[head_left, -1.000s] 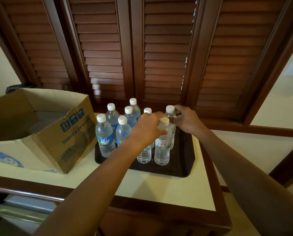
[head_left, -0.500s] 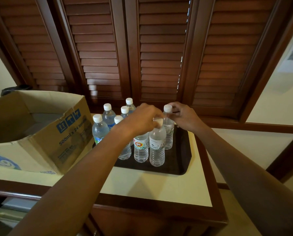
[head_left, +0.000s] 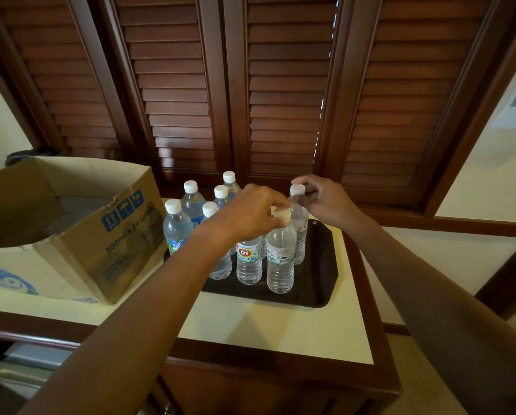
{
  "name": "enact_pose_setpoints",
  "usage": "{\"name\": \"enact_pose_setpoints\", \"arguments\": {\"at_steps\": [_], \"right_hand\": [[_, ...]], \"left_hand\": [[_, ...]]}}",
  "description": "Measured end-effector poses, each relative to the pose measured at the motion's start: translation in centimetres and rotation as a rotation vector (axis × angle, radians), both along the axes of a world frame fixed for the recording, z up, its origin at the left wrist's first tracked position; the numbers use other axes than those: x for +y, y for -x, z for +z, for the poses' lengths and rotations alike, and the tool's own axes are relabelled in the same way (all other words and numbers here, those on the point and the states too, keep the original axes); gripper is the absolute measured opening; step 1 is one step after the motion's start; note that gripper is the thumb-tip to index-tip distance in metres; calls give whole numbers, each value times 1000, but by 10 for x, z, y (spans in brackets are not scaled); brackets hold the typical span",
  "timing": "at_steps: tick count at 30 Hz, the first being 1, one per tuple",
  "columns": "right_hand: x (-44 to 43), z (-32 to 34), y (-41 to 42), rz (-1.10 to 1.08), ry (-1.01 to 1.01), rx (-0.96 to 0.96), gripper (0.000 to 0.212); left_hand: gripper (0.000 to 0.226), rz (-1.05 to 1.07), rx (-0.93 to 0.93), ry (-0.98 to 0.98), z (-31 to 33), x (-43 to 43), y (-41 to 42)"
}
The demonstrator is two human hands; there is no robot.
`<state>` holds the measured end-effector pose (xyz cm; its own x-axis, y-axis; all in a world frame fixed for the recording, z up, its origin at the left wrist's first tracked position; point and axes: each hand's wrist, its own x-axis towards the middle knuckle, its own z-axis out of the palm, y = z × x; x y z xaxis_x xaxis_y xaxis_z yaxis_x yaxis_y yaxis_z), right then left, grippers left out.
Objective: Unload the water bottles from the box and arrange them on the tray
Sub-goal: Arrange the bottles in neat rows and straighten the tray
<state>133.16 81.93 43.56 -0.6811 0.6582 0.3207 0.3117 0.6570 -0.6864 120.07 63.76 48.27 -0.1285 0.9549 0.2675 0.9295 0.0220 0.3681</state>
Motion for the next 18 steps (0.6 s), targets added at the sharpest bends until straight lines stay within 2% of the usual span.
{"name": "enact_pose_setpoints", "arguments": {"at_steps": [3, 7, 11, 14, 16, 18], "right_hand": [[2, 1, 4, -105, -68, -28, 38], [2, 3, 11, -229, -211, -134, 57], [4, 5, 9, -206, -182, -133, 63], [5, 7, 2, -112, -124, -138, 52], [7, 8, -2, -63, -84, -124, 38], [8, 7, -4, -46, -67, -110, 33]], "left_hand": [[31, 39, 19, 6, 1, 1, 0], [43, 86, 82, -20, 2, 2, -4], [50, 85, 65, -37, -1, 2, 0], [54, 21, 10, -68, -2, 1, 2], [47, -25, 9, -53, -2, 0, 4], [35, -40, 26, -26, -2, 2, 6]]}}
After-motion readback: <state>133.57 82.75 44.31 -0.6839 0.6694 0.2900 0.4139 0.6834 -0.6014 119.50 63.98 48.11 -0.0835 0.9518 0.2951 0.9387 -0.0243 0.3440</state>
